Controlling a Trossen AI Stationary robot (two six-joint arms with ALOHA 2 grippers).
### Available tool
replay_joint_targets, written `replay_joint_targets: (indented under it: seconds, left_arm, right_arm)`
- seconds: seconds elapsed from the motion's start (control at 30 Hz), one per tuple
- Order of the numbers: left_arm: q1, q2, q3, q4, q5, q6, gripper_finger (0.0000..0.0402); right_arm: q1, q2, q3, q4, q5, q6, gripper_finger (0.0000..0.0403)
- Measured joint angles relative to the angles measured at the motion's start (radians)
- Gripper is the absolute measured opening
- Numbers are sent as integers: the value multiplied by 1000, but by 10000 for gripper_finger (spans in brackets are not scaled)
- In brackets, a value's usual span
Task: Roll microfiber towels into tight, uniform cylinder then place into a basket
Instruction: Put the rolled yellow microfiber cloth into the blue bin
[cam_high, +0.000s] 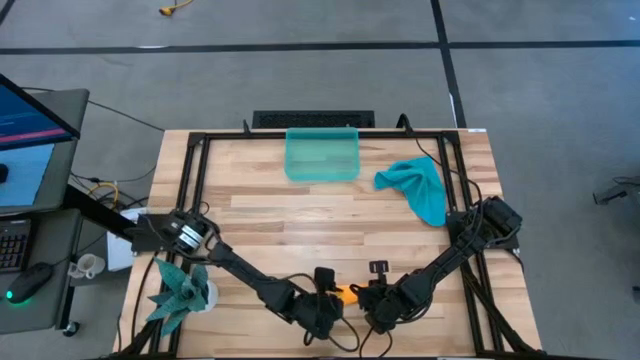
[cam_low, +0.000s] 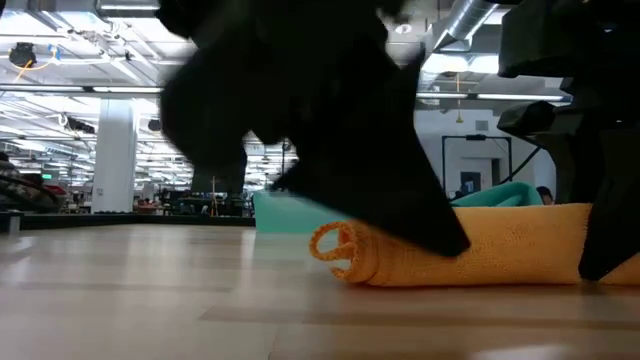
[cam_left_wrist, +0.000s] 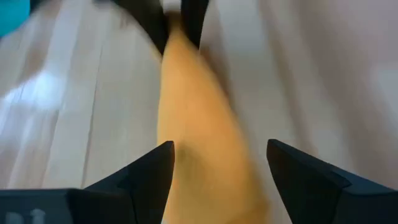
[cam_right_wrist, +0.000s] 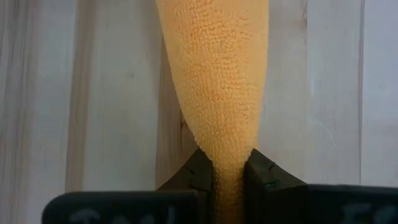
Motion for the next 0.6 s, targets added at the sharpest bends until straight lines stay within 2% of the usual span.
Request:
replay_joint_targets:
  seconds: [0.2,0.4,0.5,0.6]
  left_arm:
    - [17,68,95,-161,-18,-85,245]
    - [23,70,106,-228,-4,-189,239]
    - [22,70,108,-233,-1,-153,202]
    - [19,71,108,-251,-3,-135,131]
  right_arm:
    - [0,0,0,0,-1,0,57]
    - [0,0,0,0,-1,0,57]
    - [0,0,0,0,0,0,57]
    - [0,0,0,1,2,0,57]
